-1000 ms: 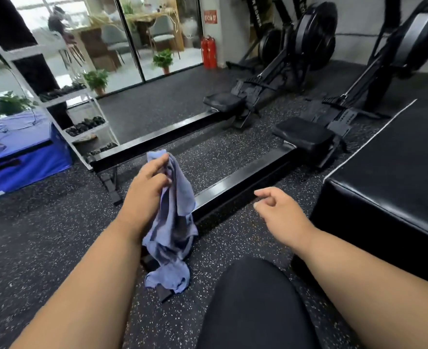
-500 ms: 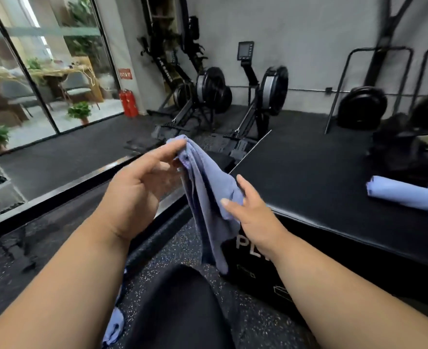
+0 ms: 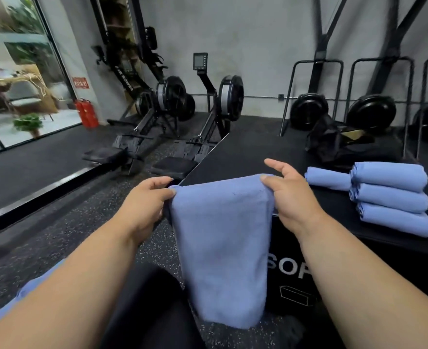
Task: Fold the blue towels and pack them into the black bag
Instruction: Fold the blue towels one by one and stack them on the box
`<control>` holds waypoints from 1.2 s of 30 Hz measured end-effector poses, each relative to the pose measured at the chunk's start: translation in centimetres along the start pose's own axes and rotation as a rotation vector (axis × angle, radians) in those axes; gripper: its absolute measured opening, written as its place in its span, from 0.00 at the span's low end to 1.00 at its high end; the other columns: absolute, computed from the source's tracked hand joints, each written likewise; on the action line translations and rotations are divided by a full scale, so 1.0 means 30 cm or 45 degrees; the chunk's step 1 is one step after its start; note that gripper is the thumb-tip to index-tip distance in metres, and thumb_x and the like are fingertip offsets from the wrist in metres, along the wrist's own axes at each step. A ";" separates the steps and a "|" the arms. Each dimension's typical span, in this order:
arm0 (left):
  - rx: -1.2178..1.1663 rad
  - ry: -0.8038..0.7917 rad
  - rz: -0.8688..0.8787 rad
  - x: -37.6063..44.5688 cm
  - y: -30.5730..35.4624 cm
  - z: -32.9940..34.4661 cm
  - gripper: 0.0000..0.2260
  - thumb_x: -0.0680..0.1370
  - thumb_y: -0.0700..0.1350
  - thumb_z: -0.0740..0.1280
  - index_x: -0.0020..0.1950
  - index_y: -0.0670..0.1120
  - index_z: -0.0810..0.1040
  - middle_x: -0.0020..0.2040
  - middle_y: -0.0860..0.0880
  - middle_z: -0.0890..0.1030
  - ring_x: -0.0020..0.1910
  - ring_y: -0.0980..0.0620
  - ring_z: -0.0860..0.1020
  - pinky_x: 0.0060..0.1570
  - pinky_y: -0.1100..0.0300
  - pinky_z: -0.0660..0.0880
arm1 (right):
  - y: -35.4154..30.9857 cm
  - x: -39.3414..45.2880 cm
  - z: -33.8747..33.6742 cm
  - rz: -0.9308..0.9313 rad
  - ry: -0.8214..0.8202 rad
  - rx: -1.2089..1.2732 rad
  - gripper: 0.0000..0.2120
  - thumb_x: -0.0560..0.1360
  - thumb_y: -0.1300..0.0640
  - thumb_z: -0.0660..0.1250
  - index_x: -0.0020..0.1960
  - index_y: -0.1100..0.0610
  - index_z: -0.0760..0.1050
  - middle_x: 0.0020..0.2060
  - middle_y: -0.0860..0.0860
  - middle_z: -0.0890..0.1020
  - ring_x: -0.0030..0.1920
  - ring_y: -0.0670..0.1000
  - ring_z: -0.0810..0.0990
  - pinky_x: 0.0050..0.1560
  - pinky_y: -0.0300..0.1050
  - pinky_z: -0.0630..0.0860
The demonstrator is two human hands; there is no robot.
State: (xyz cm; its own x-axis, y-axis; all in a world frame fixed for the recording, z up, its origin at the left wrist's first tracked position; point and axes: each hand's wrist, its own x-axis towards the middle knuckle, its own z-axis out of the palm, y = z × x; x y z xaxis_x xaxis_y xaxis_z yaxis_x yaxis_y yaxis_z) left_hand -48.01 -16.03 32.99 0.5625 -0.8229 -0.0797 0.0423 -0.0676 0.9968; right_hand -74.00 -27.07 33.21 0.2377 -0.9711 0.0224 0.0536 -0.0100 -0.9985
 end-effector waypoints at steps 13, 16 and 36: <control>-0.272 0.129 0.079 0.039 0.046 -0.059 0.13 0.82 0.47 0.71 0.66 0.51 0.79 0.50 0.51 0.84 0.46 0.53 0.79 0.47 0.56 0.75 | 0.002 0.042 -0.050 0.014 0.186 0.138 0.22 0.73 0.49 0.74 0.66 0.39 0.78 0.61 0.51 0.84 0.56 0.50 0.84 0.62 0.55 0.81; 0.184 -0.136 0.007 0.005 -0.035 -0.044 0.22 0.74 0.47 0.75 0.67 0.52 0.78 0.59 0.48 0.85 0.57 0.48 0.84 0.60 0.49 0.80 | 0.029 0.021 -0.027 0.094 -0.006 -0.199 0.27 0.79 0.56 0.71 0.76 0.49 0.72 0.66 0.49 0.80 0.60 0.48 0.81 0.65 0.49 0.77; 0.391 -0.243 0.281 -0.082 -0.137 0.194 0.40 0.77 0.40 0.71 0.83 0.57 0.57 0.38 0.49 0.79 0.33 0.55 0.74 0.36 0.62 0.71 | -0.009 0.004 0.021 0.255 -1.111 0.001 0.40 0.72 0.18 0.51 0.81 0.31 0.55 0.80 0.62 0.66 0.82 0.56 0.62 0.83 0.62 0.48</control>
State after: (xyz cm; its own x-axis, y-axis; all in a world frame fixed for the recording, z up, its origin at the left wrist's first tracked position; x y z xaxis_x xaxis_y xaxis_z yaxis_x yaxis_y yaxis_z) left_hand -54.37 -16.99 29.08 0.3665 -0.9241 0.1080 -0.3264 -0.0190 0.9450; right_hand -73.38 -27.04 33.51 0.8958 -0.4275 -0.1219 -0.0675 0.1404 -0.9878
